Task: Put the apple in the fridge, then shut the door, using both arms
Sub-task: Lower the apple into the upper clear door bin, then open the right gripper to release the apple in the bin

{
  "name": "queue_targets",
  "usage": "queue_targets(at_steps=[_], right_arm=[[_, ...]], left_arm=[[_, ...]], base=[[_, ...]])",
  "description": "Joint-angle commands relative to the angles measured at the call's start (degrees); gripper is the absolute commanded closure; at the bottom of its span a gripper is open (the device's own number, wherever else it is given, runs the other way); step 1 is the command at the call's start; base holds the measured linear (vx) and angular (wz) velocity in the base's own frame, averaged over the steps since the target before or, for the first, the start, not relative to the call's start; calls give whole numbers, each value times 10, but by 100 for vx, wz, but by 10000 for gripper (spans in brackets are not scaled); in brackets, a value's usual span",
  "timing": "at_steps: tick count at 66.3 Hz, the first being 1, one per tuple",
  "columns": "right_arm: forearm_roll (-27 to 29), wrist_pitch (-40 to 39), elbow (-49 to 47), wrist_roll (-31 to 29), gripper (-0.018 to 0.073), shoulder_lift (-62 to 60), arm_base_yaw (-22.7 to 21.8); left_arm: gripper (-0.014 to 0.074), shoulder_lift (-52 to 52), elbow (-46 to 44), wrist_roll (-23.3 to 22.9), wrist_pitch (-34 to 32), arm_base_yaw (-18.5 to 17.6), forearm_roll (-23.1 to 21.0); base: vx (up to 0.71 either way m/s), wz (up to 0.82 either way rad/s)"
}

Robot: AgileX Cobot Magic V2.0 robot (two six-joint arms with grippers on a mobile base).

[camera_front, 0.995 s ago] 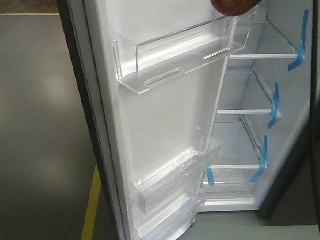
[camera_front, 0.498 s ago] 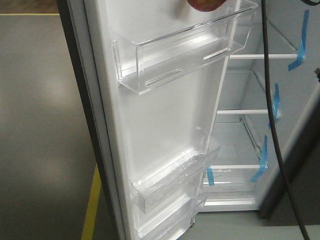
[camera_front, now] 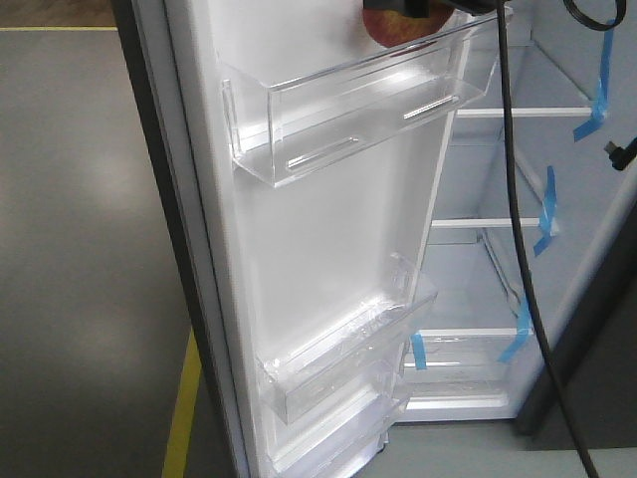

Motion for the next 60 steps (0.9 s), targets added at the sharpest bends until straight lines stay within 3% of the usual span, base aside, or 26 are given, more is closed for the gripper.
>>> queue_targets(at_steps=[1,13,34,60], right_arm=[[10,-36,-19,-1,51,-23,-4],[8,-27,-19,5,-52,-28,-4],[-54,3,-3,41,0,-87,-2],[-28,-140,365,2,39,-327,14]], left_arm=[[603,-8,-10,-3,-43,2,0],[603,-8,-10,-3,-43,2,0],[603,-8,-10,-3,-43,2,0],[603,-8,-10,-3,-43,2,0]], base=[[0,0],[0,0],[0,0],[0,0]])
